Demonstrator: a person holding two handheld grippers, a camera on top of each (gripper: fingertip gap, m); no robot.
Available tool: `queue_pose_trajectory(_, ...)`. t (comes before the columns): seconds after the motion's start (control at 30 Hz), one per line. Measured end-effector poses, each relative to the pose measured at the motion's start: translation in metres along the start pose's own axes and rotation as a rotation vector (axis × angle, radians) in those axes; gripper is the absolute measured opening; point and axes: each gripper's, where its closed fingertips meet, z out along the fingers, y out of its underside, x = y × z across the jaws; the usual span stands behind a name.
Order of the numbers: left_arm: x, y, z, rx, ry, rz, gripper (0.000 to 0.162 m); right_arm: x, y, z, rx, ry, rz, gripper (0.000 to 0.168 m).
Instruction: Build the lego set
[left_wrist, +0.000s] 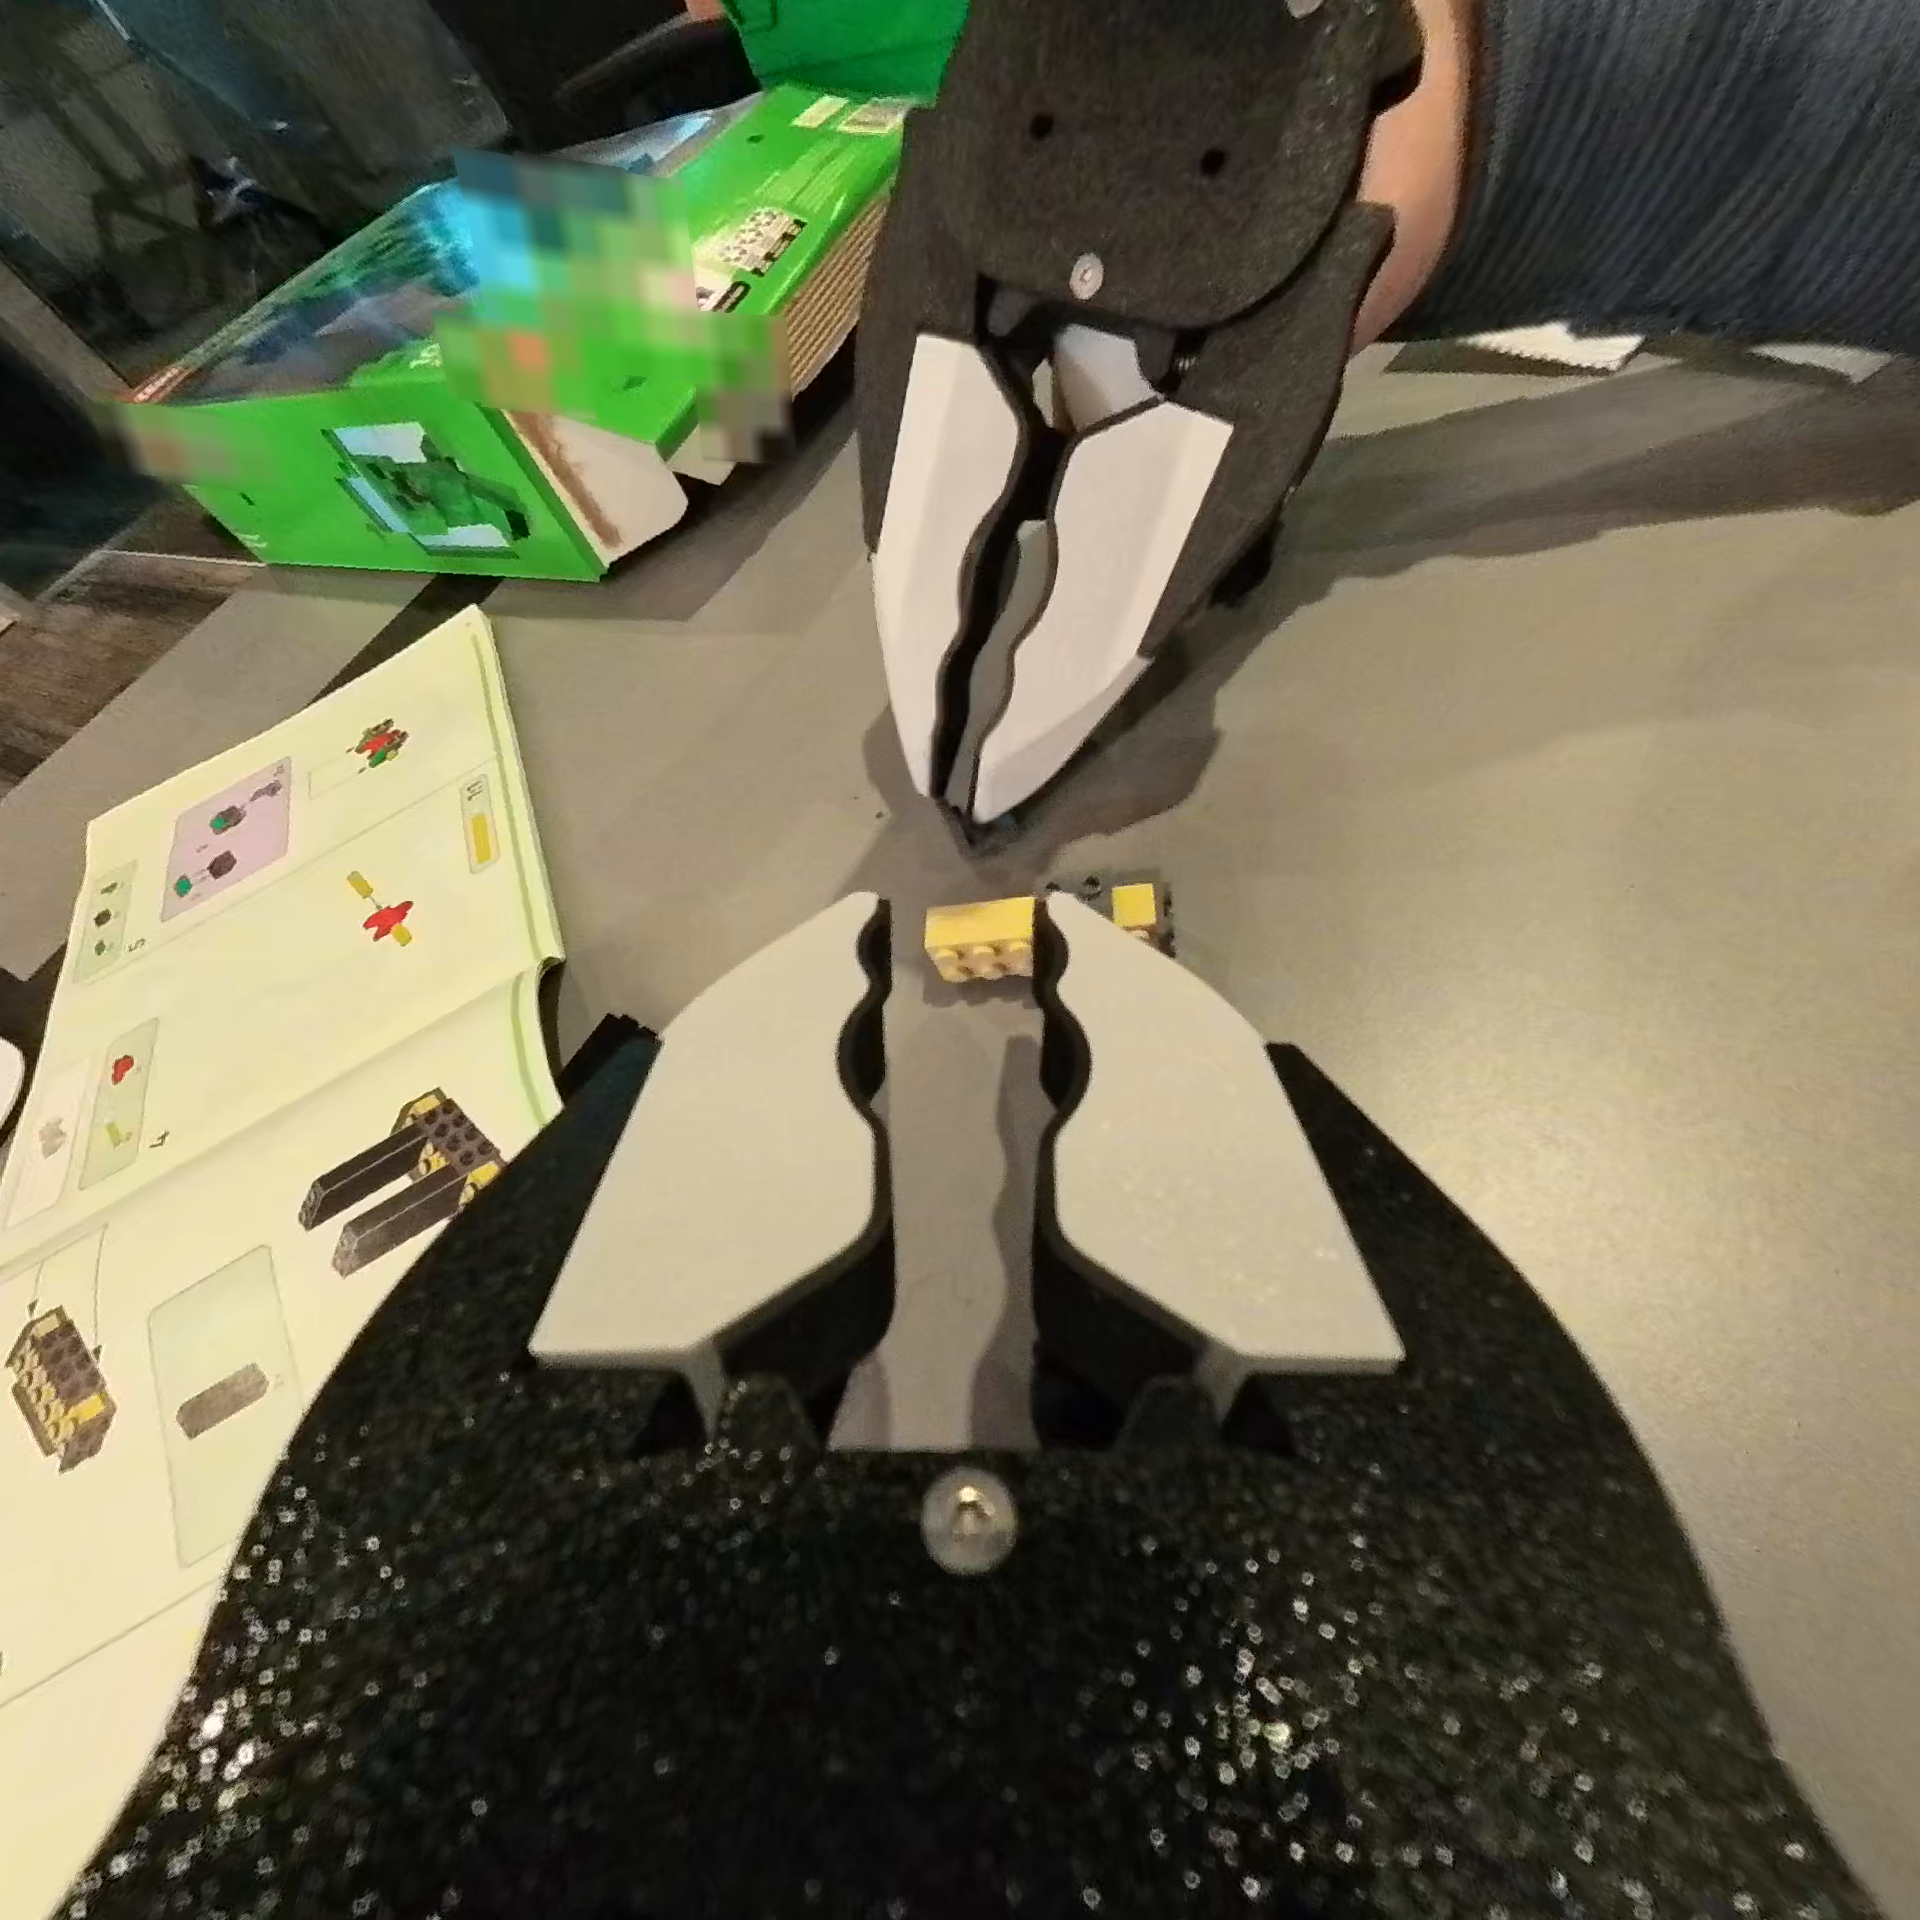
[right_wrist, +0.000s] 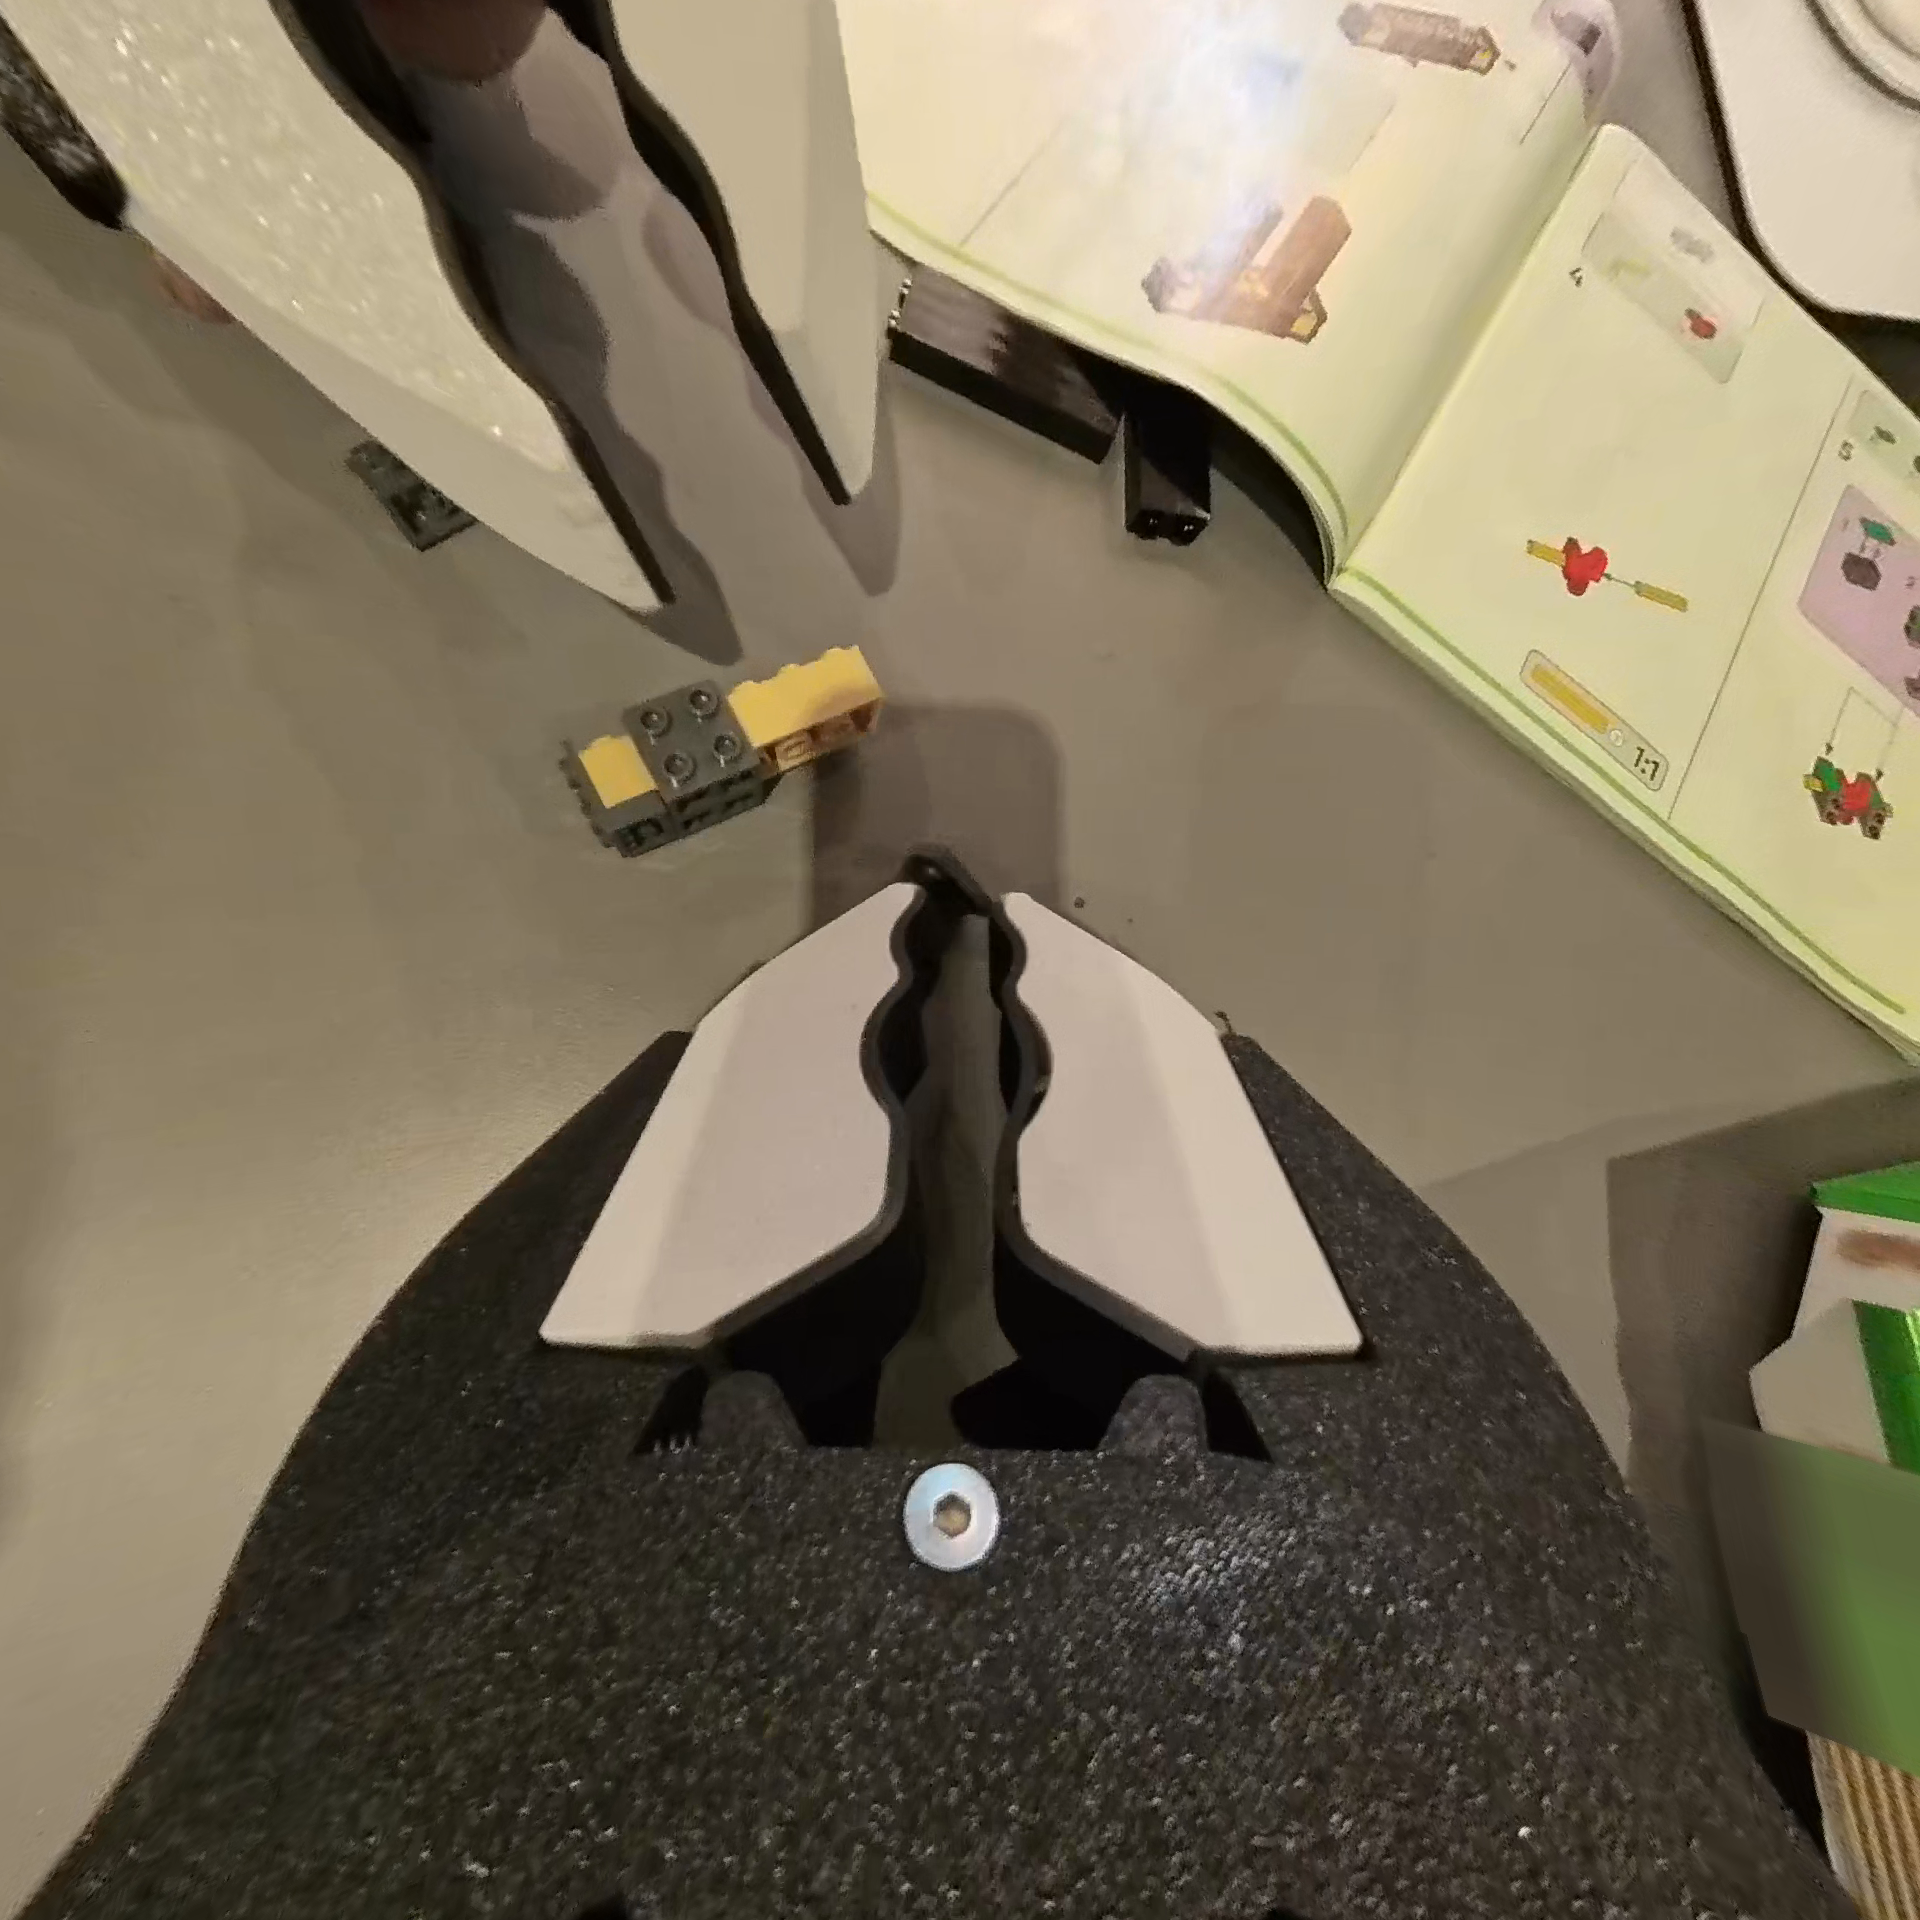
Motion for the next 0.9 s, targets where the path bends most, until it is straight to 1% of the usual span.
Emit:
queue_pose_trajectory(0.3, 0.0, 0.002, 0.001, -0.007, 0.004, 0.004, 0.025, 0.003, -0.003, -0.001, 0.023, 0.049, -0.052, 0.007)
queue_pose_trajectory(0.5, 0.002, 0.002, 0.001, -0.007, 0.014, 0.006, 0.025, -0.002, -0.008, 0.006, 0.054, 0.031, -0.101, 0.007)
queue_pose_trajectory(0.67, 0.002, 0.001, 0.001, -0.006, 0.011, 0.01, 0.025, -0.002, -0.006, 0.005, 0.038, -0.03, -0.044, 0.006)
queue_pose_trajectory(0.83, 0.002, 0.001, 0.001, -0.006, 0.013, 0.009, 0.025, 0.003, 0.0, 0.002, 0.026, -0.032, 0.023, 0.005)
queue_pose_trajectory(0.87, 0.002, 0.001, 0.001, -0.007, 0.013, 0.009, 0.025, 0.006, 0.004, 0.002, 0.007, -0.023, 0.052, 0.0)
queue_pose_trajectory(0.9, 0.003, 0.002, 0.001, -0.009, 0.015, 0.01, 0.025, 0.009, 0.008, 0.004, -0.021, -0.011, 0.085, 0.0)
